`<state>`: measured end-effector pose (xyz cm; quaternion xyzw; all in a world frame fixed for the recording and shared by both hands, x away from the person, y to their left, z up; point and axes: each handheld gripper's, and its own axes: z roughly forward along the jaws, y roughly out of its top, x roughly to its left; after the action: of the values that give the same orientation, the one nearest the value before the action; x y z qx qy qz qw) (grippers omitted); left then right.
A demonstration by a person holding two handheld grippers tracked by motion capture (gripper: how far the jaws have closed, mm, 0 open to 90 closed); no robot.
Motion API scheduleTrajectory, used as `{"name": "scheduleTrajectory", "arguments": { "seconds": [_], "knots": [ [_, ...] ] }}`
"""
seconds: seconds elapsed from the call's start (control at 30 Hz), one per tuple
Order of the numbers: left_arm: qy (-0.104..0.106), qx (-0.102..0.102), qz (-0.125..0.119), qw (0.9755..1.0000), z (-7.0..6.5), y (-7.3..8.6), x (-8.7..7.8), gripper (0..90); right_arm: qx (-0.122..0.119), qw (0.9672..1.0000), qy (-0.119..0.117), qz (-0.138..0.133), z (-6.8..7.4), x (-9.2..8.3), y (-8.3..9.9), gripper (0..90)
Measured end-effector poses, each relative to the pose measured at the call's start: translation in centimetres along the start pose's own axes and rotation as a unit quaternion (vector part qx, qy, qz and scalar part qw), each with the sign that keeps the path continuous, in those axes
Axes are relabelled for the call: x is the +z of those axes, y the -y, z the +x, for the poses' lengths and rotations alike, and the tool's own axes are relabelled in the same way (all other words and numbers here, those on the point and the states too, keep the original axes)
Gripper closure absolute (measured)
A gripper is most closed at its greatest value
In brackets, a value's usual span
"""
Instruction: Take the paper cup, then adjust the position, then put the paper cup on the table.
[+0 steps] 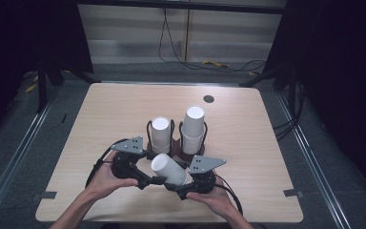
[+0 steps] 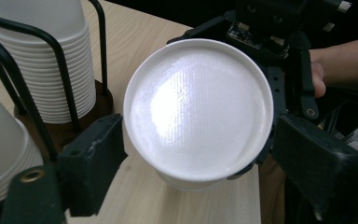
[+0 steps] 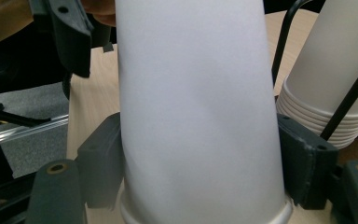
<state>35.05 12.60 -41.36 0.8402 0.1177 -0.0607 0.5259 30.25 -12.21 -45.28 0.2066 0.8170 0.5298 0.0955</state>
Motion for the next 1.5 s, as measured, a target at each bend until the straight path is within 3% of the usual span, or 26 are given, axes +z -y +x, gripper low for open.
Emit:
{"name": "scheduleTrajectory", "arguments": {
  "seconds": [0.17, 0.33, 0.4, 0.57, 0.63, 0.77, 1.0, 1.23, 1.37, 1.4, 1.5],
  "knots": [
    [-0.009, 0.002, -0.004, 1.0, 0.1, 0.1, -0.2, 16.8, 0.005, 0.9999, 0.001, 0.01, -0.2, 0.0, -0.1, 26.3],
    [-0.023, 0.03, 0.003, 0.9993, 0.1, 0.0, -0.3, 23.8, 0.012, 0.9997, 0.001, 0.023, -0.5, -0.3, 0.0, 26.3],
    [-0.016, 0.03, 0.002, 0.9994, 0.2, 0.0, -0.3, 23.7, 0.013, 0.9995, 0.004, 0.028, -0.5, -0.4, 0.0, 26.3],
    [-0.025, 0.046, 0.005, 0.9986, 0.3, 0.0, -0.3, 22.3, 0.016, 0.9993, 0.008, 0.032, -0.7, -0.6, 0.1, 26.3],
    [-0.036, 0.052, -0.005, 0.998, 0.4, 0.0, -0.4, 22.0, 0.013, 0.9991, 0.013, 0.039, -0.8, -0.8, 0.1, 26.3],
    [-0.02, 0.042, -0.01, 0.9989, 0.4, -0.1, -0.4, 22.7, 0.016, 0.9985, 0.015, 0.05, -0.8, -1.0, 0.2, 26.4],
    [-0.016, 0.043, 0.013, 0.9988, 0.5, -0.2, -0.3, 21.4, 0.017, 0.9959, 0.008, 0.088, -1.1, -0.9, 0.0, 26.7],
    [-0.009, 0.043, 0.026, 0.9987, 0.5, -0.3, -0.4, 21.1, 0.016, 0.9938, -0.002, 0.11, -1.2, -0.9, -0.4, 26.8],
    [-0.005, 0.043, 0.031, 0.9986, 0.6, -0.3, -0.2, 27.2, 0.008, 0.9919, -0.004, 0.127, -1.2, -0.8, -0.6, 26.8],
    [0.006, 0.039, 0.03, 0.9988, 0.7, -0.3, -0.1, 28.2, 0.003, 0.9906, -0.008, 0.137, -1.1, -0.7, -0.8, 26.9],
    [0.001, 0.042, 0.039, 0.9983, 0.6, -0.2, 0.2, 24.0, -0.005, 0.9881, -0.011, 0.153, -1.2, -0.5, -1.0, 26.8]
  ]
}}
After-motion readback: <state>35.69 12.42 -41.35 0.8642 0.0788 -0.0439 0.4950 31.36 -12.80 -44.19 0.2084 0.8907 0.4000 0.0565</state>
